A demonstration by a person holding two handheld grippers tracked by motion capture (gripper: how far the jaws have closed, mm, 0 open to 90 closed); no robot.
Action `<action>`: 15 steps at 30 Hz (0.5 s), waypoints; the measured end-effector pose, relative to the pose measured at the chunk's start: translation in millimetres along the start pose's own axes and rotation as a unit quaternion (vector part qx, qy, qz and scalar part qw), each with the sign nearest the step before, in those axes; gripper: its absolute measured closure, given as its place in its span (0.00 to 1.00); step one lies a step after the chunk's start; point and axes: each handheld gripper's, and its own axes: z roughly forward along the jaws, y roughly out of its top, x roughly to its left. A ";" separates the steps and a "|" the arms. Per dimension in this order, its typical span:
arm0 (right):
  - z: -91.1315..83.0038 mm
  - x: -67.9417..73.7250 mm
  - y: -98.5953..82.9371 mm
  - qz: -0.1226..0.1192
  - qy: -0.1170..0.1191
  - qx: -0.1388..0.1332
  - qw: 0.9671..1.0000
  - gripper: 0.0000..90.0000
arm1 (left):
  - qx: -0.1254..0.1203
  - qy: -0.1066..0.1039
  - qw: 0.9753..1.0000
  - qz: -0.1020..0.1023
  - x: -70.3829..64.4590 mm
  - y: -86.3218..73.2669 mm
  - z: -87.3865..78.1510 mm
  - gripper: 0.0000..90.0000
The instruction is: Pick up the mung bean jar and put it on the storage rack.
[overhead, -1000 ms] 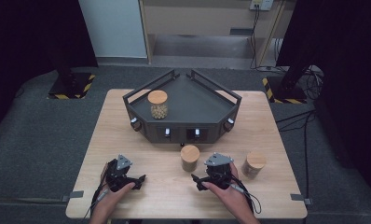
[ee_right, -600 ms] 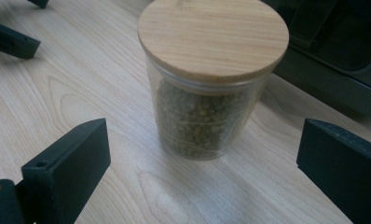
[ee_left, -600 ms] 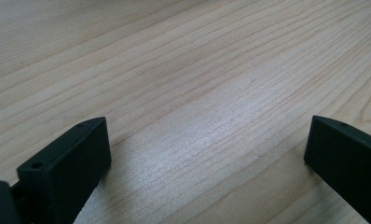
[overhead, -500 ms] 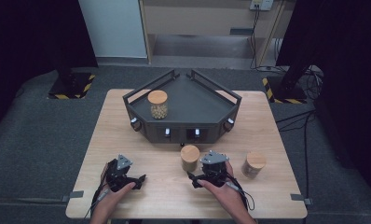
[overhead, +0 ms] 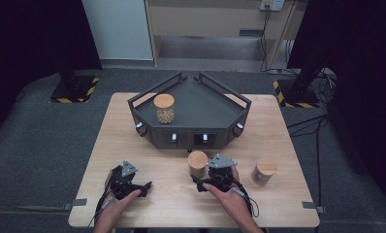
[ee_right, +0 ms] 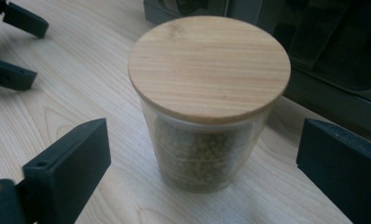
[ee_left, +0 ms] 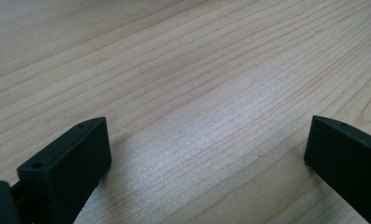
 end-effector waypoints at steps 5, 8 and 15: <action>4.5 3.6 -2.6 -0.004 -0.006 -0.008 1.000 0.06 | 0.000 0.000 1.000 0.000 -0.3 -0.1 0.0 0.00; 6.8 6.3 -5.0 -0.006 -0.011 -0.017 1.000 0.08 | 0.000 0.001 1.000 -0.001 -0.4 -0.1 0.0 0.00; 12.8 7.3 -6.8 0.007 -0.012 -0.025 1.000 0.10 | 0.000 0.001 1.000 -0.001 -0.6 -0.1 -0.1 0.00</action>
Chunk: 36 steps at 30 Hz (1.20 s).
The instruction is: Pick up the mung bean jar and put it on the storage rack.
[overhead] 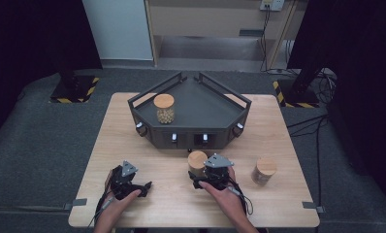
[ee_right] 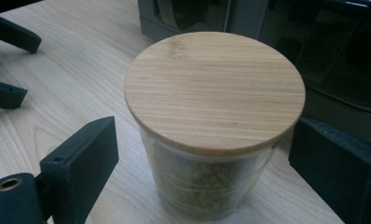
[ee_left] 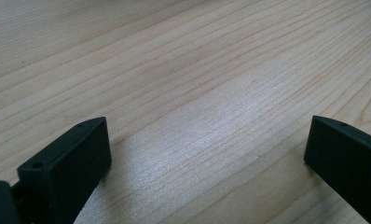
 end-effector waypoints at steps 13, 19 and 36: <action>4.8 4.0 -4.5 0.014 -0.006 -0.027 1.000 0.17 | 0.000 0.000 1.000 0.000 -0.1 0.0 0.0 0.00; 8.1 4.4 -4.5 0.019 -0.010 -0.033 0.999 0.21 | 0.000 0.000 1.000 0.000 -0.1 0.0 0.0 0.00; 9.8 9.5 -4.9 0.009 -0.020 -0.038 0.999 0.27 | 0.000 0.001 1.000 -0.001 -0.6 -0.2 -0.1 0.00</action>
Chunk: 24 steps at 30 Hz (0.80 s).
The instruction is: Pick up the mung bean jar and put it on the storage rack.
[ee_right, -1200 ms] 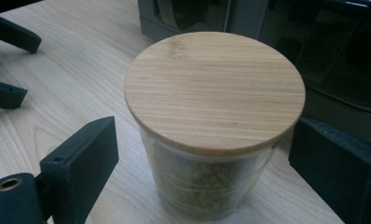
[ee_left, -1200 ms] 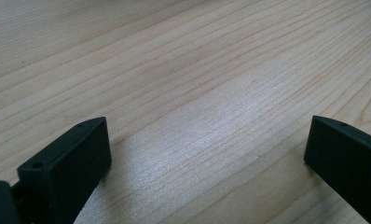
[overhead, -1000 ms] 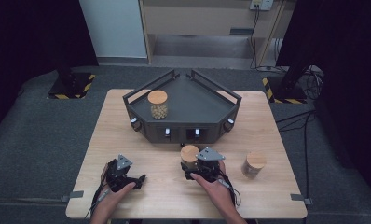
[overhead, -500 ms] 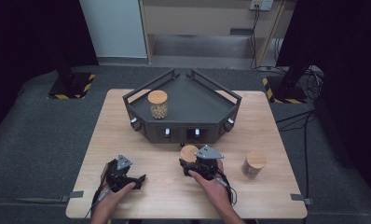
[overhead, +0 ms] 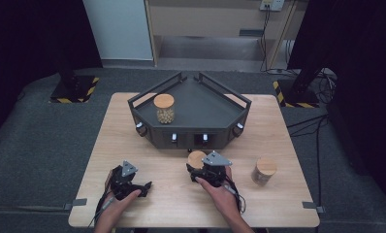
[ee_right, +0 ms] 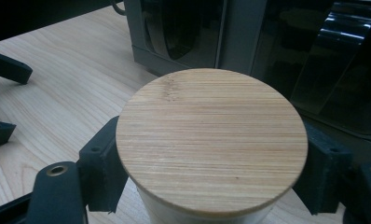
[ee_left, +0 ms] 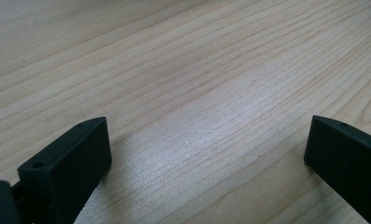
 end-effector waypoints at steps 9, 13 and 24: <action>-9.8 4.2 1.2 -0.022 0.002 -0.002 1.000 0.28 | 0.000 0.000 1.000 0.000 0.1 0.0 0.0 0.00; -19.7 4.5 4.8 -0.027 0.008 -0.009 1.000 0.28 | 0.000 0.000 1.000 0.000 0.0 0.0 0.0 0.00; -40.2 3.6 20.5 -0.033 0.014 -0.018 0.999 0.28 | 0.000 0.000 1.000 0.000 0.3 0.1 0.0 0.00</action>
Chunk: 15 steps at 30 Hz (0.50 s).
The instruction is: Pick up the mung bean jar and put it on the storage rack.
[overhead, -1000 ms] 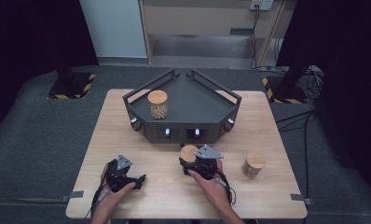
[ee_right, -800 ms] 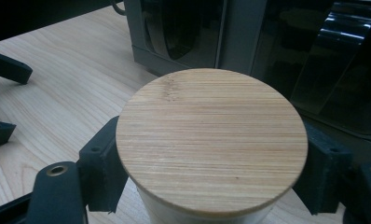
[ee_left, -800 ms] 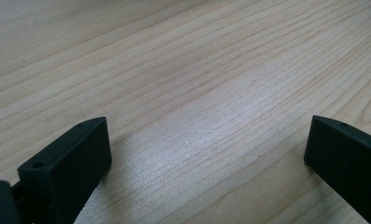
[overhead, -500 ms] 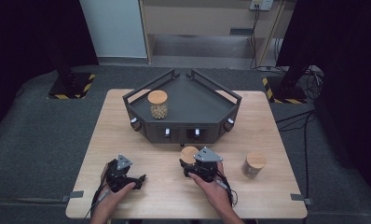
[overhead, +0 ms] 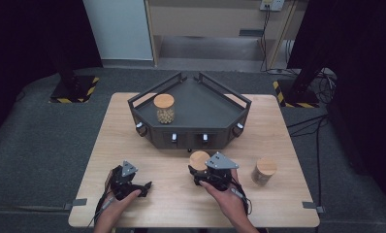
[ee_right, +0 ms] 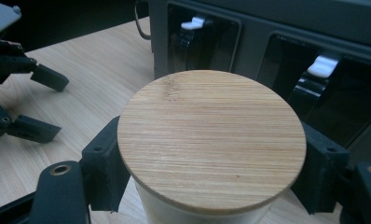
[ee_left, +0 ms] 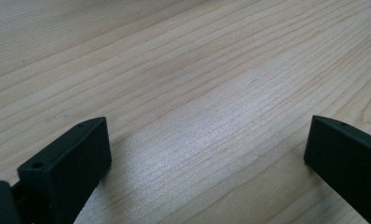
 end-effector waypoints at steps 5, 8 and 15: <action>-6.7 -1.0 6.4 -0.001 0.000 -0.007 1.000 0.28 | 0.000 0.000 1.000 0.000 -0.2 -0.1 0.0 0.00; -10.7 -1.8 10.9 0.000 -0.001 -0.010 1.000 0.28 | 0.000 0.000 1.000 0.000 -0.1 0.0 0.0 0.00; -21.4 -3.7 22.6 -0.007 -0.005 -0.019 1.000 0.28 | 0.000 0.000 1.000 0.000 -0.1 0.0 0.0 0.00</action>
